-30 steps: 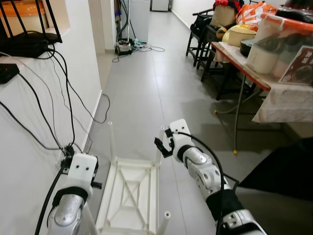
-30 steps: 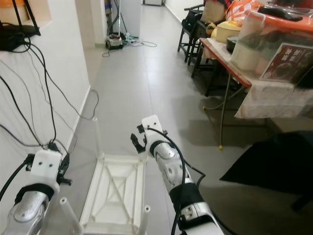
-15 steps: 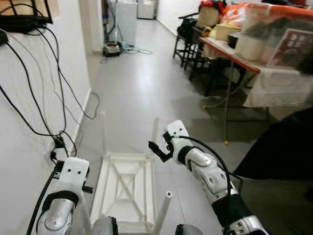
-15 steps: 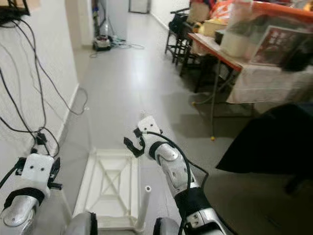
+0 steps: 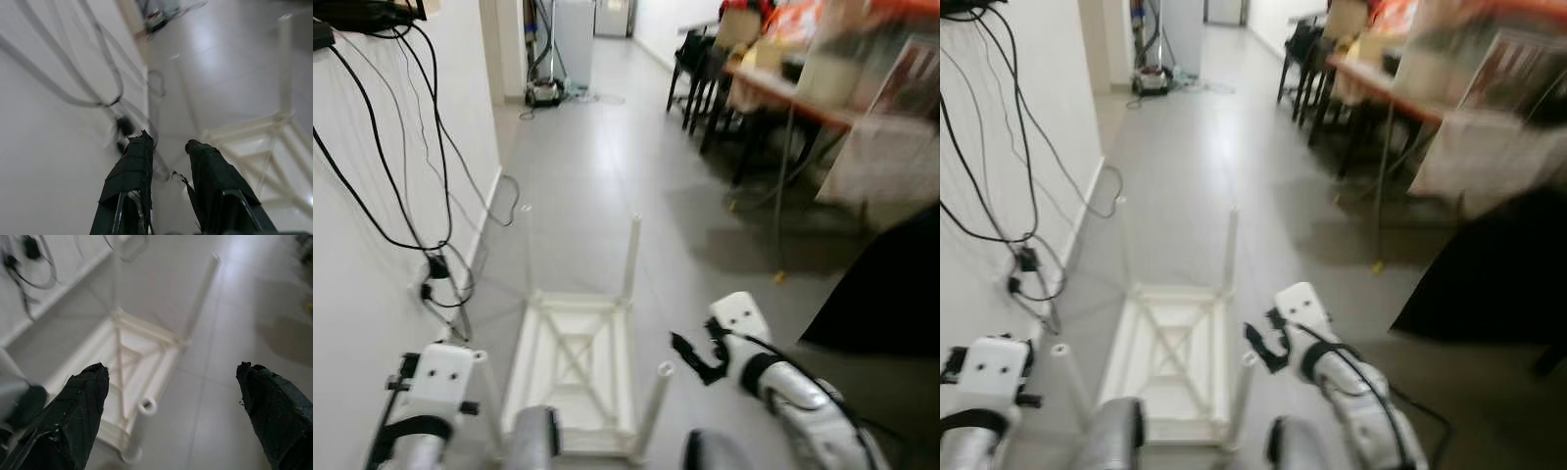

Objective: Building children table

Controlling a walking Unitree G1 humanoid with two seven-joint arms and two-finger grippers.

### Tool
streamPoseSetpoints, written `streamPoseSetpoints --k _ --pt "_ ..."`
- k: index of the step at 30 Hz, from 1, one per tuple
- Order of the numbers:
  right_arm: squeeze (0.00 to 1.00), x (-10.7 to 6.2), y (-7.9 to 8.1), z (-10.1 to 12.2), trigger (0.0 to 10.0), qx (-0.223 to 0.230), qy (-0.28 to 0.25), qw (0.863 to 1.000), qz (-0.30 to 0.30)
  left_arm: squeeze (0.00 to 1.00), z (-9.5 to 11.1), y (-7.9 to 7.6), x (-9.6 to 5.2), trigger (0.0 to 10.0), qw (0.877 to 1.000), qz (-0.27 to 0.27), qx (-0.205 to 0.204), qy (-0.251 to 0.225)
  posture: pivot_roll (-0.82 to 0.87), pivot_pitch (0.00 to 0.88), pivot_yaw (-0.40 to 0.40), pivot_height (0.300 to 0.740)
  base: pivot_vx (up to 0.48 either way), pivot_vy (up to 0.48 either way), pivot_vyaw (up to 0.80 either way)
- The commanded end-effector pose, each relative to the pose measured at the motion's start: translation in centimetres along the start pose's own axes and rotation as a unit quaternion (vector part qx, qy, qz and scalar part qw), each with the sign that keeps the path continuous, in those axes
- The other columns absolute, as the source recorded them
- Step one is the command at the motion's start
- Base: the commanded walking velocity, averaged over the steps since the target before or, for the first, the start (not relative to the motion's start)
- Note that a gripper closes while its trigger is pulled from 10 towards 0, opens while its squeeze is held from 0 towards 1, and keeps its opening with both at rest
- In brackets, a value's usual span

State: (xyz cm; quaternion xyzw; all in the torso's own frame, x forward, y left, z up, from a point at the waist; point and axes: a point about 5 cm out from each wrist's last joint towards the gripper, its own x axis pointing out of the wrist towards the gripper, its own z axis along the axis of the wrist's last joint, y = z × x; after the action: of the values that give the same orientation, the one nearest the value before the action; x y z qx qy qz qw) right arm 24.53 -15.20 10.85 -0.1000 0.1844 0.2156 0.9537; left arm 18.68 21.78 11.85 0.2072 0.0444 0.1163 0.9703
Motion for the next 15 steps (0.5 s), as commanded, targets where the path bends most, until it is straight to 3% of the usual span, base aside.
streamPoseSetpoints --k 1,8,15 --pt "0.0 -0.1 -0.1 0.9 10.0 -0.006 -0.014 1.0 0.014 0.0 0.1 -0.4 -0.1 10.0 1.0 -0.007 0.013 -0.005 0.06 0.0 -0.105 0.516 0.0 0.0 0.0" --pt "0.0 -0.6 0.2 1.5 10.0 -0.02 -0.015 0.999 0.036 0.0 0.2 0.2 -0.4 10.0 1.0 0.012 0.012 -0.007 0.07 0.0 -0.118 0.496 0.0 0.0 0.0" --pt "0.0 -0.6 -0.6 1.9 10.0 -0.038 -0.01 0.998 0.047 0.0 0.0 0.1 -1.1 10.0 1.0 0.018 0.015 -0.006 0.09 0.0 -0.12 0.466 0.0 0.0 0.0"
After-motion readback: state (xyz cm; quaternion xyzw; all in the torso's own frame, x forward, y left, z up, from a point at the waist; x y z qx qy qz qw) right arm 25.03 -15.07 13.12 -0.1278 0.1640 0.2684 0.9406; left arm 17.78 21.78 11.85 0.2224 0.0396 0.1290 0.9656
